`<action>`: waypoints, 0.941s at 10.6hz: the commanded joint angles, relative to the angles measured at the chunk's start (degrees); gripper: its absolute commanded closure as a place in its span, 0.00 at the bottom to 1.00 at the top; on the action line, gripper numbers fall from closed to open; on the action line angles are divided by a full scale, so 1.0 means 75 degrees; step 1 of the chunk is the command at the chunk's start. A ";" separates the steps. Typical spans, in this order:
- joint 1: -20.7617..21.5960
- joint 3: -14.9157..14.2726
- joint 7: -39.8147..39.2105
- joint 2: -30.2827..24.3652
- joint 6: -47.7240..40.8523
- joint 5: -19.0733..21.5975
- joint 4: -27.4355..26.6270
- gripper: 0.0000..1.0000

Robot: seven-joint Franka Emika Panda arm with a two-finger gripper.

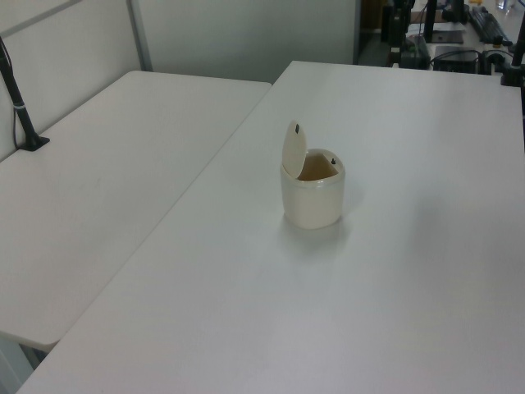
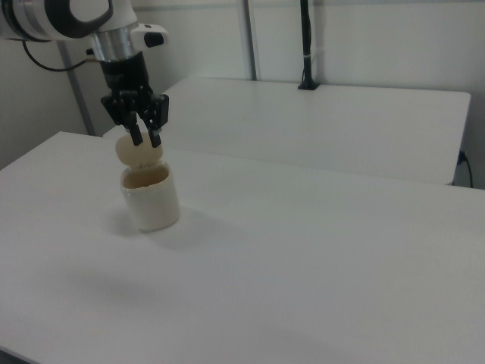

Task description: Close the trash bin

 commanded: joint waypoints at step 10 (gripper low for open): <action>0.0905 0.0051 -0.0107 0.0557 0.1827 0.0698 0.0000 1.00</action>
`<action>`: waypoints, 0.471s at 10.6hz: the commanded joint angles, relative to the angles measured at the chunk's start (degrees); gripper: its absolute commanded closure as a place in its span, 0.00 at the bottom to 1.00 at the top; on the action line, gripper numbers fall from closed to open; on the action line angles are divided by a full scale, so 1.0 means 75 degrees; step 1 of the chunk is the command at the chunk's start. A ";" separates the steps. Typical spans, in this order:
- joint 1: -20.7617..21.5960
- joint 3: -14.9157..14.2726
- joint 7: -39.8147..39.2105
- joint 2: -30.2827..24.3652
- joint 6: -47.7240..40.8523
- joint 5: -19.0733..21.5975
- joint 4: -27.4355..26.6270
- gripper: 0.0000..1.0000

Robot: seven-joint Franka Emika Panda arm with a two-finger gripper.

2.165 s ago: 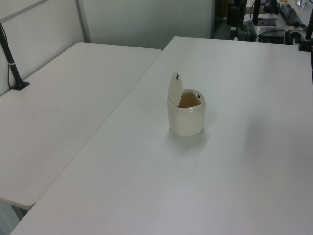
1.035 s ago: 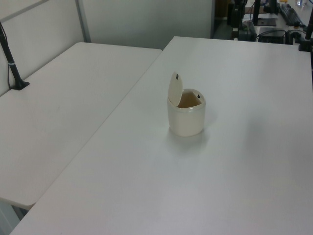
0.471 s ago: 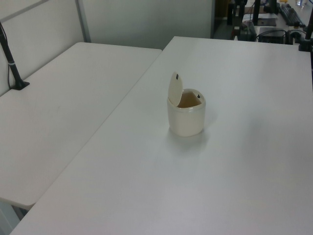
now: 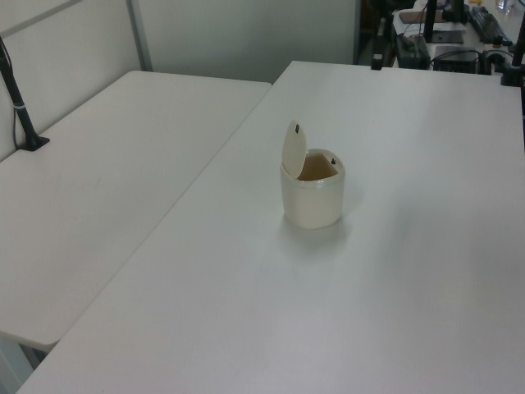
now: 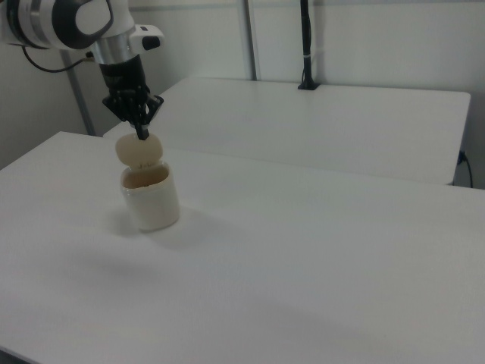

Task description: Close the trash bin

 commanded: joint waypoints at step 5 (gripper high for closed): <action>0.1558 -0.0044 0.0279 0.0960 0.3349 0.0185 0.0007 1.00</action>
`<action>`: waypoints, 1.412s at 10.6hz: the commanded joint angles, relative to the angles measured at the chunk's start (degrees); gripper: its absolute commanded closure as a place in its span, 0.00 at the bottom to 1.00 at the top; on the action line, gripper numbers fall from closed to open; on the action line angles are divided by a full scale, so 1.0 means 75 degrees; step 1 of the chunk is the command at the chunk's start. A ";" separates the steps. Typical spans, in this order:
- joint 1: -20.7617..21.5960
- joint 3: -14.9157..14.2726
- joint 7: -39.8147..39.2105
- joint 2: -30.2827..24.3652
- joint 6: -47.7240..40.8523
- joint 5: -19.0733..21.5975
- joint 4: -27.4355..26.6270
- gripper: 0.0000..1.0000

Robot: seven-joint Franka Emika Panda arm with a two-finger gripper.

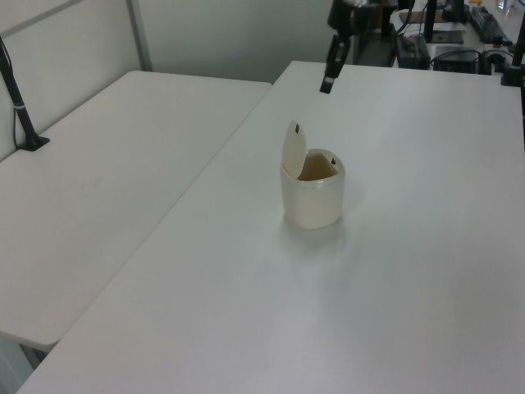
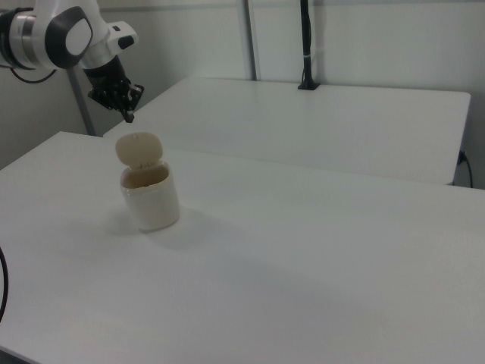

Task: Close the trash bin
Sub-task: 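Lower the gripper onto the raised edge of the round lid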

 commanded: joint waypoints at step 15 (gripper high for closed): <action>0.0483 -0.0160 -0.2224 0.0860 -0.0074 -0.0512 -0.0062 1.00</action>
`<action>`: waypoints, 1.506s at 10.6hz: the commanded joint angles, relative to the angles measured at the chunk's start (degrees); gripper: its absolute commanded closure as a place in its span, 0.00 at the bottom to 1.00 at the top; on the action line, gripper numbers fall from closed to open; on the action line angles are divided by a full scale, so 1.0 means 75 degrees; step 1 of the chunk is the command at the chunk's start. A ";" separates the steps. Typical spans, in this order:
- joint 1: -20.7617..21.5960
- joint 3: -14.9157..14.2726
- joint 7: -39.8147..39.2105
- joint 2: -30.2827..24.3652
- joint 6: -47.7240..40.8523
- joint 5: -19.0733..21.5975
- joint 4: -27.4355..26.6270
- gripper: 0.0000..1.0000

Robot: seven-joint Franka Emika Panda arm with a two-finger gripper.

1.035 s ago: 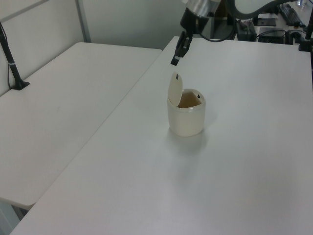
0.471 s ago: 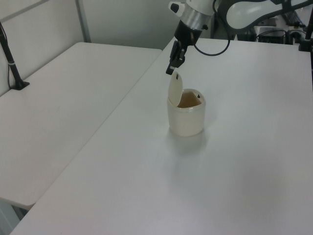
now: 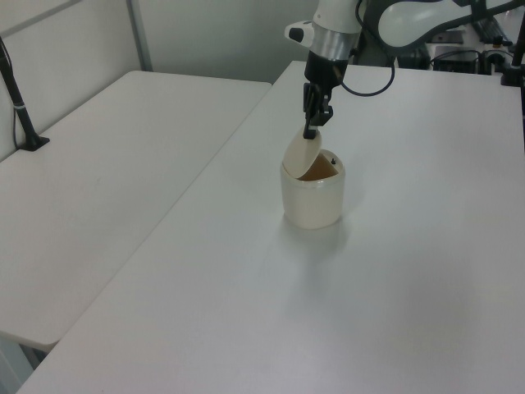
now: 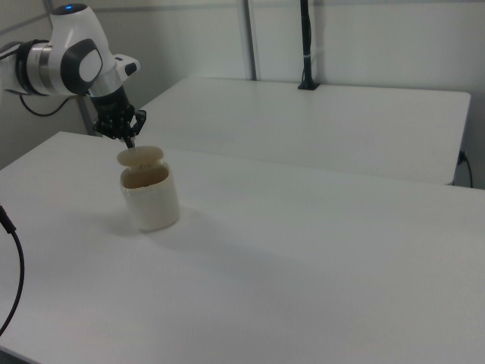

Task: Close the trash bin
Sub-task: 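Lower the gripper onto the raised edge of the round lid, then push the lid down with the gripper until it lies flat on the rim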

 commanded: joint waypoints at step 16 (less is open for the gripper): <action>-0.0074 -0.0090 -0.0148 0.0803 -0.0299 -0.0917 -0.0453 1.00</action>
